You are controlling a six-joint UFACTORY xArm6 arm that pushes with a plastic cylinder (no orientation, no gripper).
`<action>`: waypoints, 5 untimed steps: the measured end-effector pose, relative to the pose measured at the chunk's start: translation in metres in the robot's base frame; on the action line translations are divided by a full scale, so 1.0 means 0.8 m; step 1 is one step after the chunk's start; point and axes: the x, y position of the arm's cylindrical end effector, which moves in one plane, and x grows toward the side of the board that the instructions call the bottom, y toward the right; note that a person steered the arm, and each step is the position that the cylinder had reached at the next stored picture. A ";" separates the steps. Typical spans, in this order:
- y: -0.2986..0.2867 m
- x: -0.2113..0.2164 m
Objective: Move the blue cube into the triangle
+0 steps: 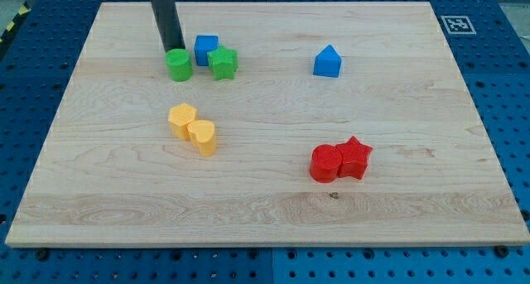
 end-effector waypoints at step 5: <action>0.140 0.047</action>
